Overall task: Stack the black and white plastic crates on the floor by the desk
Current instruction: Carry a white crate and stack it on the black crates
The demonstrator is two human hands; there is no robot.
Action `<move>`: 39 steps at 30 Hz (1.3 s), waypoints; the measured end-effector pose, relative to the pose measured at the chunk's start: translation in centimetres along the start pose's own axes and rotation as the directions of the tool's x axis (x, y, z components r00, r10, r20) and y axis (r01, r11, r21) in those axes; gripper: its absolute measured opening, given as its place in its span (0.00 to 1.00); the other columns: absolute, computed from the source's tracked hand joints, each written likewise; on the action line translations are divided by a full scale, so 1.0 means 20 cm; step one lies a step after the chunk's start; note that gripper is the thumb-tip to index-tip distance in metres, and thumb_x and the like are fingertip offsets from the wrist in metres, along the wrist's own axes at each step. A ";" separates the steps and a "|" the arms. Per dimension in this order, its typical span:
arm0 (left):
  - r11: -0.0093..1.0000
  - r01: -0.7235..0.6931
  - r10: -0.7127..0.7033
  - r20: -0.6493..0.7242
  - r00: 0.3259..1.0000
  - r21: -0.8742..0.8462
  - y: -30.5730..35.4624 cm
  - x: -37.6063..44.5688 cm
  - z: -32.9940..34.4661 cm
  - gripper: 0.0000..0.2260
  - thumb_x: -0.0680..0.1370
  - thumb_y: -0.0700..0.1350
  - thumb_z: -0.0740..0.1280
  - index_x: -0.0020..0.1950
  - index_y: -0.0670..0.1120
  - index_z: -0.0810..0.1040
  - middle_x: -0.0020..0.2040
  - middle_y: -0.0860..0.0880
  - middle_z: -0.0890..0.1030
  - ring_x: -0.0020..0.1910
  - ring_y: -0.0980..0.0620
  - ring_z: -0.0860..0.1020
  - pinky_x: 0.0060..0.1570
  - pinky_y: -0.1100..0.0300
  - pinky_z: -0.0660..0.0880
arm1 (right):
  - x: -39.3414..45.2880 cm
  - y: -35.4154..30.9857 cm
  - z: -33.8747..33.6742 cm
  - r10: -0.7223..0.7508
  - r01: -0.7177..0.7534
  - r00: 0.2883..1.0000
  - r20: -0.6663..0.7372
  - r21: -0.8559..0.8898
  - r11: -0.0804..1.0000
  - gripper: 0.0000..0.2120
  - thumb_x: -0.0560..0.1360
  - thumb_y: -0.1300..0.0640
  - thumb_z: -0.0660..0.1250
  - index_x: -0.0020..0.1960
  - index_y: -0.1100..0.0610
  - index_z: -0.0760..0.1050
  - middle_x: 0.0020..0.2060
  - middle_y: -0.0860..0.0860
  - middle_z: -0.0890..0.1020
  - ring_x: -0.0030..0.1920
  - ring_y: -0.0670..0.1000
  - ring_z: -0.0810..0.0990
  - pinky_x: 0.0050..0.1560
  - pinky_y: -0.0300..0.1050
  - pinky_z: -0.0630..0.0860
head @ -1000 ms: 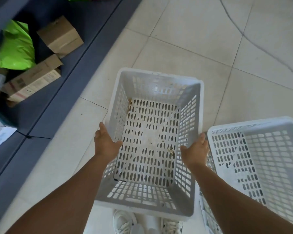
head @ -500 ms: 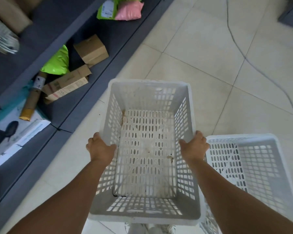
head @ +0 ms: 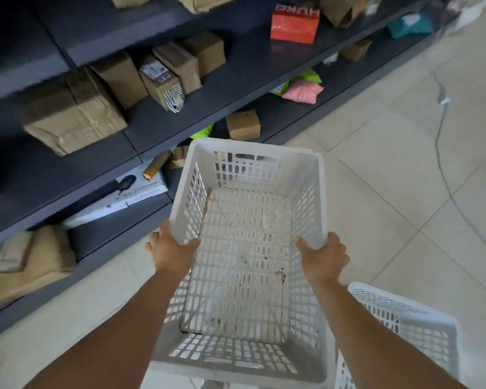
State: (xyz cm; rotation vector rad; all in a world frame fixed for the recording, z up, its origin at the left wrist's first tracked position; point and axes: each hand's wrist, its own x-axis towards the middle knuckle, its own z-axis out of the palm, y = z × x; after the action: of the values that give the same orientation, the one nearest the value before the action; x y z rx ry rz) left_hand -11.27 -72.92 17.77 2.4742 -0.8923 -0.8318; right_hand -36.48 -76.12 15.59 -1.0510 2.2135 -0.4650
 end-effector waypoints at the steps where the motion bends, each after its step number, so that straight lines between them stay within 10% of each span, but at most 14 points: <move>1: 1.000 0.017 -0.017 -0.023 1.000 -0.019 -0.01 -0.05 -0.05 0.33 0.72 0.45 0.72 0.74 0.45 0.61 0.66 0.39 0.67 0.65 0.40 0.62 0.62 0.47 0.64 | -0.03 -0.03 -0.02 -0.025 0.025 0.999 0.022 0.008 1.000 0.37 0.70 0.46 0.74 0.70 0.63 0.65 0.64 0.63 0.72 0.65 0.65 0.67 0.64 0.53 0.63; 16: 0.884 0.398 -0.462 -0.325 0.825 -0.245 -0.62 -0.68 -0.67 0.29 0.73 0.44 0.69 0.71 0.44 0.63 0.62 0.37 0.70 0.62 0.38 0.65 0.59 0.46 0.67 | -0.70 -0.43 0.07 -0.379 0.430 0.848 0.369 -0.063 0.900 0.32 0.74 0.55 0.70 0.73 0.62 0.62 0.67 0.61 0.69 0.67 0.63 0.64 0.62 0.58 0.69; 39: 0.473 0.552 -0.878 -0.418 0.231 -0.687 -2.09 -2.03 -1.45 0.24 0.71 0.47 0.70 0.65 0.44 0.69 0.57 0.38 0.71 0.58 0.38 0.68 0.59 0.44 0.72 | -2.71 -0.26 0.44 -0.608 0.846 0.356 0.710 0.032 0.532 0.21 0.71 0.58 0.69 0.63 0.60 0.71 0.61 0.58 0.74 0.63 0.60 0.68 0.56 0.56 0.77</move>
State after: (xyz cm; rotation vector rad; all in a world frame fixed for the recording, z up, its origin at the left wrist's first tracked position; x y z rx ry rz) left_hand 0.72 -11.03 34.05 2.3705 0.8221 -0.0644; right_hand -1.70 -37.14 33.27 -2.0711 1.0597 -0.0077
